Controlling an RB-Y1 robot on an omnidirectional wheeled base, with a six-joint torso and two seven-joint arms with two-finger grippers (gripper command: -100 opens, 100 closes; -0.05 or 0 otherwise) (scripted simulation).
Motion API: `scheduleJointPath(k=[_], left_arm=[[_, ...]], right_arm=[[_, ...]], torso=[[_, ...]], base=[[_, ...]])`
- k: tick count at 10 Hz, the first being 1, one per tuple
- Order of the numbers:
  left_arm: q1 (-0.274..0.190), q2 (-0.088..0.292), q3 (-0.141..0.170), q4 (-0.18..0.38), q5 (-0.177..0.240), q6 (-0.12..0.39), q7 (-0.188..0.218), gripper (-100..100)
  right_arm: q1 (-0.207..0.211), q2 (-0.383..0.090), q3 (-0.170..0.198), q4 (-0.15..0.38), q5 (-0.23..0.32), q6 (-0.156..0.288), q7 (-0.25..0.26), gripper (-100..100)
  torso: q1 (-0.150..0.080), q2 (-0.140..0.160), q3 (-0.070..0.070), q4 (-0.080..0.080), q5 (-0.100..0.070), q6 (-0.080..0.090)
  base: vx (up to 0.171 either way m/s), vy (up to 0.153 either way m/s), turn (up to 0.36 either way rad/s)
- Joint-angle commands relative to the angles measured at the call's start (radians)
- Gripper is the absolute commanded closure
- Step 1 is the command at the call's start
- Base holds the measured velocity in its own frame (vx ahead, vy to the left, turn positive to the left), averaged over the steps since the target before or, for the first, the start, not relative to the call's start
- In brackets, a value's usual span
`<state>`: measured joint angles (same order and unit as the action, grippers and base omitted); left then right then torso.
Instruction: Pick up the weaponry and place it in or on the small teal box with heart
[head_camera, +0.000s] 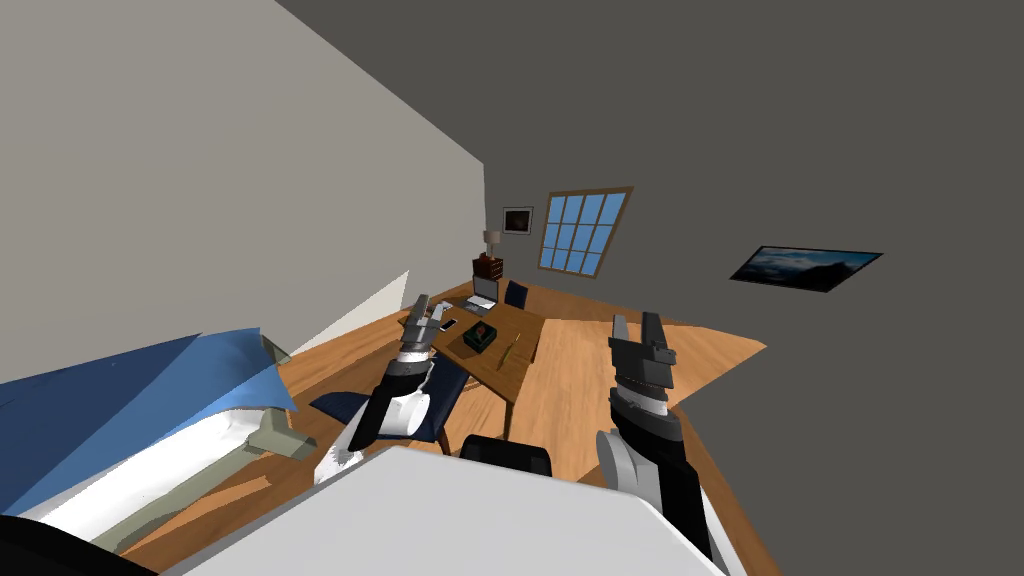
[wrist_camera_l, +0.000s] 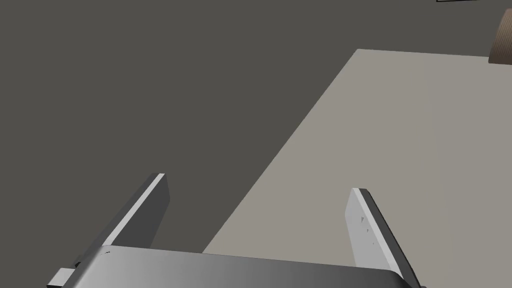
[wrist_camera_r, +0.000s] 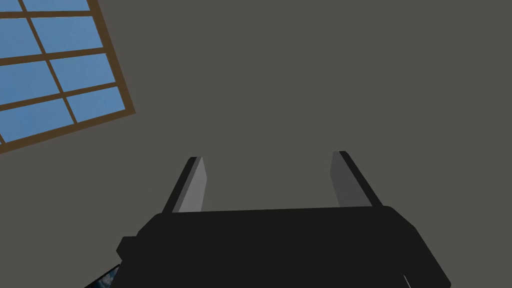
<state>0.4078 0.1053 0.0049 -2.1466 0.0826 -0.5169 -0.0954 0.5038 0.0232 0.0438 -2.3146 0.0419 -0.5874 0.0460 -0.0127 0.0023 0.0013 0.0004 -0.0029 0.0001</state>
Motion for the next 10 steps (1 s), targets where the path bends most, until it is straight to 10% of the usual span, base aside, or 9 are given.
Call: scheduleJointPath(k=[1, 10], left_arm=[[-0.028, 0.037, 0.014, 0.050, 0.015, 0.041, 0.042, -100], [-0.172, 0.117, 0.070, 0.313, 0.080, 0.237, 0.209, -100]], right_arm=[[0.000, 0.000, 0.000, 0.000, 0.000, 0.000, 0.000, 0], [0.000, 0.000, 0.000, 0.000, 0.000, 0.000, 0.000, 0]], torso=[[0.000, 0.000, 0.000, 0.000, 0.000, 0.000], [0.004, -0.002, -0.001, 0.000, 0.001, 0.000]], base=[[-0.039, -0.217, 0.060], [-0.011, -0.169, 0.048]])
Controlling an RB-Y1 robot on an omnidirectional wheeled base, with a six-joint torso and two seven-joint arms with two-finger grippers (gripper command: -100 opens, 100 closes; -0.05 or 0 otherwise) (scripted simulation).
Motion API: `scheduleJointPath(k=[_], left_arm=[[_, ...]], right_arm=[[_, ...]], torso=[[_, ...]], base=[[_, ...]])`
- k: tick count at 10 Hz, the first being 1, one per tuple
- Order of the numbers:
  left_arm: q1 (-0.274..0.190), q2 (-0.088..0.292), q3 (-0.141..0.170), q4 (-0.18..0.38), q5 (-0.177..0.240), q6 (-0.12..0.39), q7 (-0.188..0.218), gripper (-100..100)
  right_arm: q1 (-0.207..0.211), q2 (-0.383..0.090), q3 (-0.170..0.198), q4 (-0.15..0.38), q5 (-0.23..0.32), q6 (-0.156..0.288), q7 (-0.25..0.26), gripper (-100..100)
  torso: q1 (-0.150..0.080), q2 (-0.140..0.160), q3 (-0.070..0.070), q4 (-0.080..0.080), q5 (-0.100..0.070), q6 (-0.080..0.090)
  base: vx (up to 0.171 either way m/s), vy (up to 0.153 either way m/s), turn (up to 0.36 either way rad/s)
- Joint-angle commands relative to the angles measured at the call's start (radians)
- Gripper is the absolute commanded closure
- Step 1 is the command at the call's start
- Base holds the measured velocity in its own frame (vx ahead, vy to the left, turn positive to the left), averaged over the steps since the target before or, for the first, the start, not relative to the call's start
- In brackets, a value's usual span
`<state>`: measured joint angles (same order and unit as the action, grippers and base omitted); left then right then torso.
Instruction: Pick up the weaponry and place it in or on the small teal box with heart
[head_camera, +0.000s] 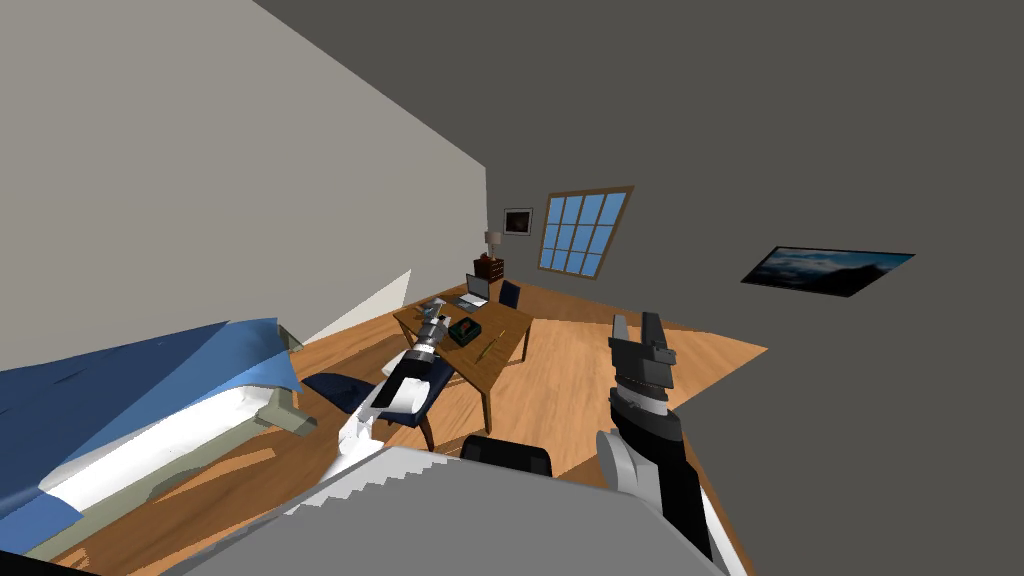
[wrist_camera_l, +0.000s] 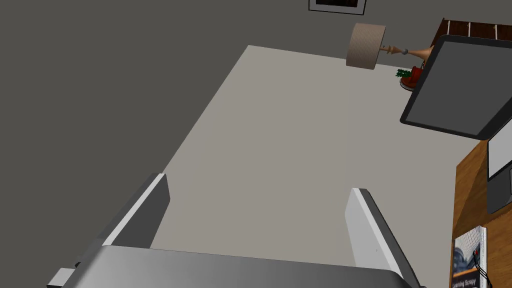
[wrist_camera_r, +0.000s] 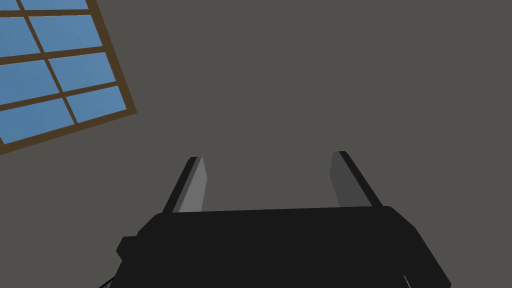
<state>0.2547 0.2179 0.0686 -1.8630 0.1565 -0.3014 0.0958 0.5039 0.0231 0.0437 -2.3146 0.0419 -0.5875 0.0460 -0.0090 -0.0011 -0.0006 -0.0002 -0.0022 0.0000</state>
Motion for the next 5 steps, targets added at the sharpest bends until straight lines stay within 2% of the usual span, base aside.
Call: scheduleJointPath(k=[1, 2, 3, 4, 5], left_arm=[[-0.019, 0.005, 0.006, 0.033, 0.006, 0.029, 0.018, -100], [-0.046, 0.012, 0.016, 0.073, 0.019, 0.067, 0.047, -100], [-0.046, 0.012, 0.016, 0.082, 0.019, 0.070, 0.047, -100], [-0.072, 0.017, 0.026, 0.128, 0.032, 0.103, 0.075, -100], [-0.072, 0.017, 0.026, 0.133, 0.032, 0.114, 0.075, -100]], right_arm=[[0.000, 0.000, 0.000, 0.000, 0.000, 0.000, 0.000, 0], [0.000, 0.000, 0.000, 0.000, 0.000, 0.000, 0.000, 0], [0.000, 0.000, 0.000, 0.000, 0.000, 0.000, 0.000, 0], [0.000, 0.000, 0.000, 0.000, 0.000, 0.000, 0.000, 0], [0.000, 0.000, 0.000, 0.000, 0.000, 0.000, 0.000, 0]], torso=[[0.000, 0.000, 0.000, 0.000, 0.000, 0.000], [0.002, 0.000, 0.000, 0.000, 0.000, 0.000], [0.000, 0.001, 0.000, 0.000, 0.000, 0.000], [0.002, 0.000, 0.000, 0.000, 0.000, 0.000], [0.001, 0.000, 0.000, 0.000, 0.000, 0.000]], base=[[-0.008, -0.114, 0.029], [-0.015, -0.134, 0.050], [-0.006, -0.115, 0.032], [0.003, -0.121, 0.049], [0.001, -0.121, 0.030]])
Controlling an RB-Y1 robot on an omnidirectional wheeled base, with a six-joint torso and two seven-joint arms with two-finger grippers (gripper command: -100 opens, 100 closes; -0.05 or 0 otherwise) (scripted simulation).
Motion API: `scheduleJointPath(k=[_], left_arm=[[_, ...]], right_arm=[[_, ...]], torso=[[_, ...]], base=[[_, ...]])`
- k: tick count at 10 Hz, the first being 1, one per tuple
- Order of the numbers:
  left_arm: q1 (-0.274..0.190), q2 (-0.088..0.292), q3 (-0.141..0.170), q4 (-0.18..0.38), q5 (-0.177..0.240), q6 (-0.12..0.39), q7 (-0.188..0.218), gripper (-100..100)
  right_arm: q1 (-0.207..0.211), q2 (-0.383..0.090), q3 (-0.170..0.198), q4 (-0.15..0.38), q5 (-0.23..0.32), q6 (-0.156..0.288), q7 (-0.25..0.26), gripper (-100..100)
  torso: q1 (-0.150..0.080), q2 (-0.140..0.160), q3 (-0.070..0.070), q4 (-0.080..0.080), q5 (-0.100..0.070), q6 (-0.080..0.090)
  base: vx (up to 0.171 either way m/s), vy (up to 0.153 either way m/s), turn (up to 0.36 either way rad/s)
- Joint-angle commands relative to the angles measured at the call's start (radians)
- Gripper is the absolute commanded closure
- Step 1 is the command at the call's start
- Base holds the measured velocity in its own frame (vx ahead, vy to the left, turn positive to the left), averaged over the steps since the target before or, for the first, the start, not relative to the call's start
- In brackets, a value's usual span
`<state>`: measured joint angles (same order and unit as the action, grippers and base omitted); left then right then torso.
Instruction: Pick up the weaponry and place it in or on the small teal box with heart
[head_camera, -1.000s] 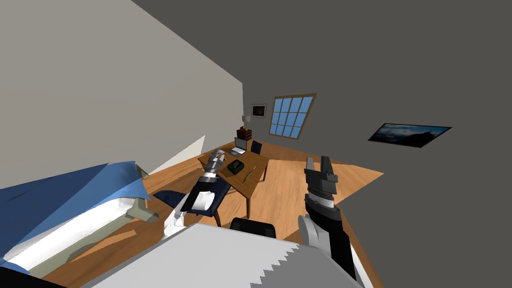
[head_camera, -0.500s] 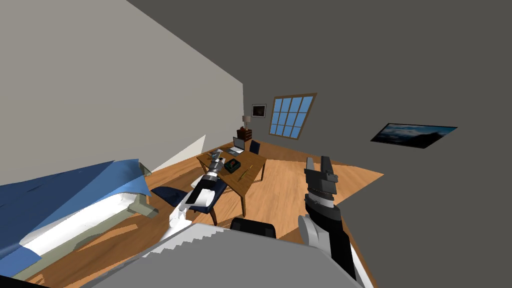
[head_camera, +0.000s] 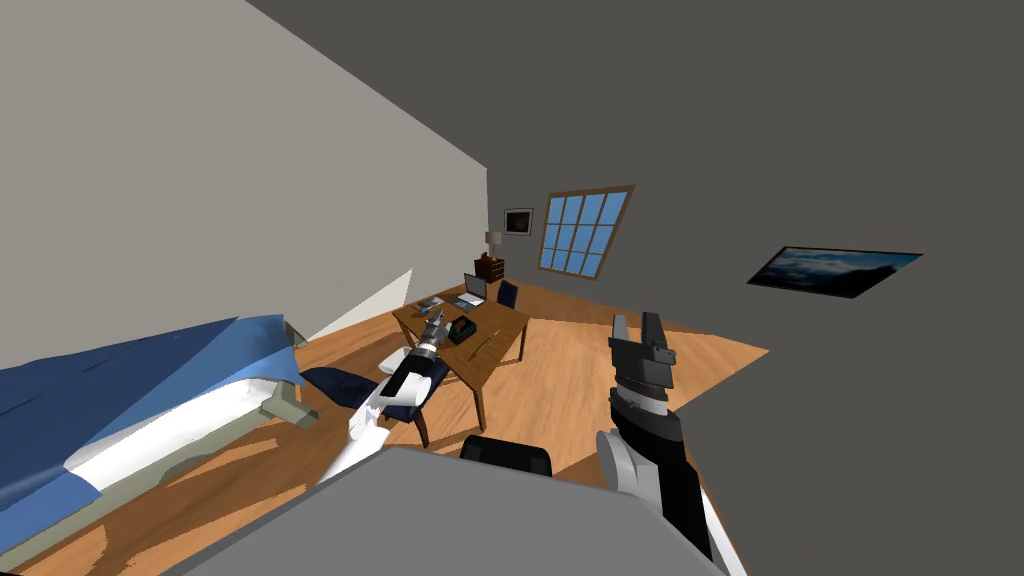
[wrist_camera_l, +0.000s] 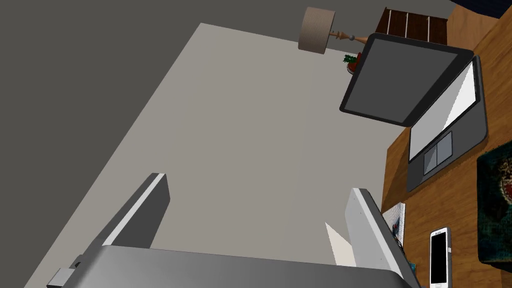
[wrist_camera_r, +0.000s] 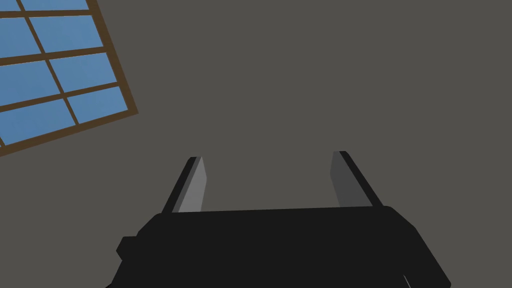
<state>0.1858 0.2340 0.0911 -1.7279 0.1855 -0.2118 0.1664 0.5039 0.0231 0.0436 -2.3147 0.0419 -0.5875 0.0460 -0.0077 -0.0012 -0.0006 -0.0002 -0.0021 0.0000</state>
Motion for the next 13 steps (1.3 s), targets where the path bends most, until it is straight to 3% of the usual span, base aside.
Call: scheduleJointPath(k=[1, 2, 3, 4, 7, 8, 9, 12, 13], left_arm=[[-0.031, 0.006, 0.014, 0.048, 0.016, 0.050, 0.033, -100], [-0.031, 0.006, 0.014, 0.048, 0.016, 0.069, 0.033, -100], [-0.058, 0.011, 0.024, 0.099, 0.029, 0.098, 0.061, -100], [-0.058, 0.011, 0.024, 0.099, 0.029, 0.115, 0.061, -100], [-0.111, 0.019, 0.043, 0.199, 0.056, 0.191, 0.113, -100], [-0.111, 0.019, 0.043, 0.201, 0.056, 0.211, 0.113, -100], [-0.137, 0.024, 0.053, 0.244, 0.069, 0.240, 0.138, -100], [-0.163, 0.028, 0.062, 0.301, 0.082, 0.310, 0.162, -100], [-0.188, 0.034, 0.071, 0.349, 0.095, 0.341, 0.184, -100]], right_arm=[[0.000, 0.000, 0.000, 0.000, 0.000, 0.000, 0.000, 0], [0.000, 0.000, 0.000, 0.000, 0.000, 0.000, 0.000, 0], [0.000, 0.000, 0.000, 0.000, 0.000, 0.000, 0.000, 0], [0.000, 0.000, 0.000, 0.000, 0.000, 0.000, 0.000, 0], [0.000, 0.000, 0.000, 0.000, 0.000, 0.000, 0.000, 0], [0.000, 0.000, 0.000, 0.000, 0.000, 0.000, 0.000, 0], [0.000, 0.000, 0.000, 0.000, 0.000, 0.000, 0.000, 0], [0.000, 0.000, 0.000, 0.000, 0.000, 0.000, 0.000, 0], [0.000, 0.000, 0.000, 0.000, 0.000, 0.000, 0.000, 0]], torso=[[0.000, 0.000, 0.000, 0.000, 0.000, 0.000], [-0.001, -0.001, 0.000, 0.000, 0.000, 0.000], [0.000, -0.001, 0.000, 0.000, 0.000, 0.000], [0.000, -0.001, 0.000, 0.000, 0.000, 0.000], [0.002, -0.001, -0.001, 0.000, 0.000, 0.000], [0.001, -0.001, -0.001, 0.000, 0.000, 0.000], [0.002, -0.001, -0.001, 0.000, 0.000, 0.000], [0.002, -0.002, -0.001, 0.000, 0.000, 0.000], [0.003, -0.003, -0.002, -0.001, 0.001, 0.000]], base=[[0.012, -0.137, 0.046], [0.012, -0.113, 0.034], [0.004, -0.123, 0.056], [0.008, -0.100, 0.025], [0.016, -0.106, 0.041], [0.017, -0.093, 0.036], [0.020, -0.123, 0.047], [0.033, -0.095, 0.036], [0.035, -0.079, 0.055]])
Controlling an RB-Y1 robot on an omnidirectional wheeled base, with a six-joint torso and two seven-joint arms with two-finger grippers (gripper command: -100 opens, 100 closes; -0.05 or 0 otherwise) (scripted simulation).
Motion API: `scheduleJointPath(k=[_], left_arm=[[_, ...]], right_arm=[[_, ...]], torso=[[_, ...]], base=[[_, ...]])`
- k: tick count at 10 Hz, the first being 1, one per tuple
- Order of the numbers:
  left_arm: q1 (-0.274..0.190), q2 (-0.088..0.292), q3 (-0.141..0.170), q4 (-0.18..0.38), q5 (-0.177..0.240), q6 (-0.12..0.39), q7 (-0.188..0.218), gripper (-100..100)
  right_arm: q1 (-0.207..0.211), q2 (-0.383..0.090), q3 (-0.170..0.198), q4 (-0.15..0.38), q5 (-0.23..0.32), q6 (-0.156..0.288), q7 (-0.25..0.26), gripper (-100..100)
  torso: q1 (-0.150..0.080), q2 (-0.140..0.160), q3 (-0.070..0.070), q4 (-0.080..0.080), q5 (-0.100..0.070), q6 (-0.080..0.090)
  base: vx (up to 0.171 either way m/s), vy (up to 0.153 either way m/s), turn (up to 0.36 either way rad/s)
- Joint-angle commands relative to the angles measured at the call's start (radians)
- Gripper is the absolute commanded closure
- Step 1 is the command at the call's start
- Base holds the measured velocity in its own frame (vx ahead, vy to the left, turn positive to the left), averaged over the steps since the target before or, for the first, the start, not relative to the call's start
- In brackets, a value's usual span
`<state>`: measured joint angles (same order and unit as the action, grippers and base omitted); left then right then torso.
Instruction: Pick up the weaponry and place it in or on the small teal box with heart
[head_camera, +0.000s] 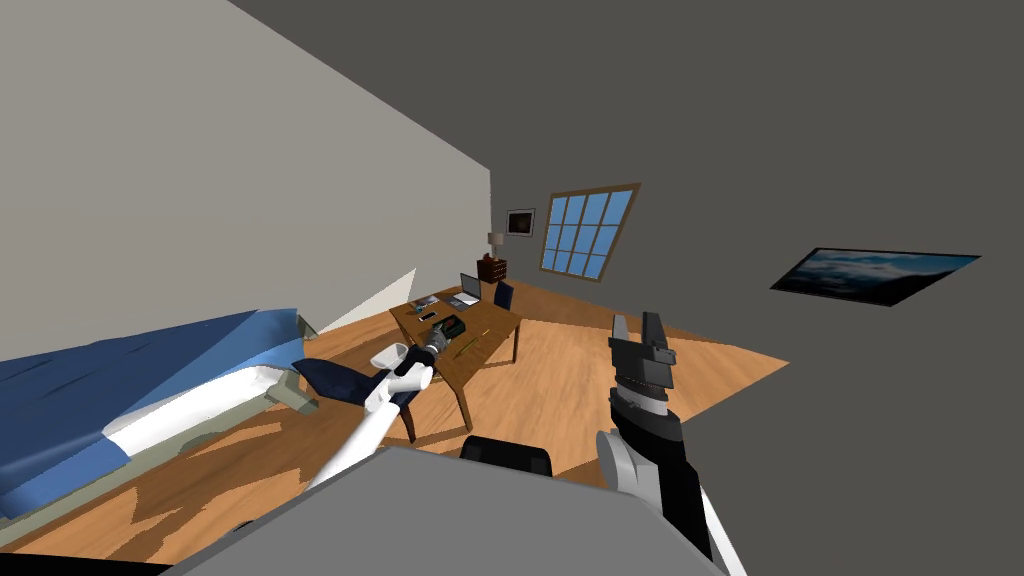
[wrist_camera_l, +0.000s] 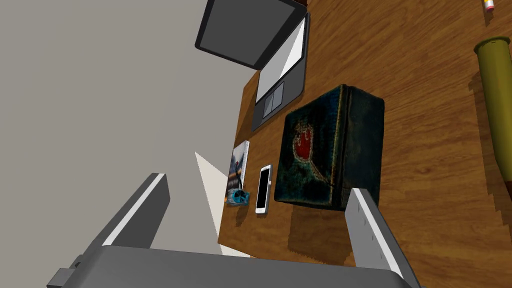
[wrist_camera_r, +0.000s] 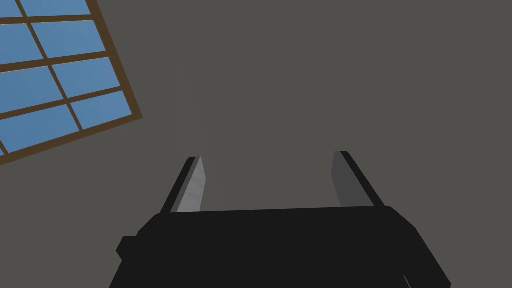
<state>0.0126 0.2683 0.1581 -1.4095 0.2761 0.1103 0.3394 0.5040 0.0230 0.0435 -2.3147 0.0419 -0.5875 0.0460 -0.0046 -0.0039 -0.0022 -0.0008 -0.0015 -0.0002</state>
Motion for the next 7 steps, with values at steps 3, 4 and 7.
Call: scheduleJointPath(k=[3, 4, 7], left_arm=[[-0.039, 0.005, 0.013, 0.079, 0.018, 0.088, 0.032, -100], [-0.062, 0.011, 0.021, 0.108, 0.030, 0.128, 0.052, -100], [-0.085, 0.018, 0.029, 0.170, 0.043, 0.189, 0.070, -100]], right_arm=[[0.000, 0.000, 0.000, 0.000, 0.000, 0.000, 0.000, 0], [0.000, 0.000, 0.000, 0.000, 0.000, 0.000, 0.000, 0], [0.000, 0.000, 0.000, 0.000, 0.000, 0.000, 0.000, 0]], torso=[[-0.001, -0.001, 0.000, 0.000, 0.000, 0.000], [0.000, 0.000, 0.000, 0.000, 0.000, 0.000], [0.001, -0.001, -0.001, 0.000, 0.000, 0.000]], base=[[0.038, -0.084, 0.032], [0.048, -0.081, 0.050], [0.046, -0.060, 0.028]])
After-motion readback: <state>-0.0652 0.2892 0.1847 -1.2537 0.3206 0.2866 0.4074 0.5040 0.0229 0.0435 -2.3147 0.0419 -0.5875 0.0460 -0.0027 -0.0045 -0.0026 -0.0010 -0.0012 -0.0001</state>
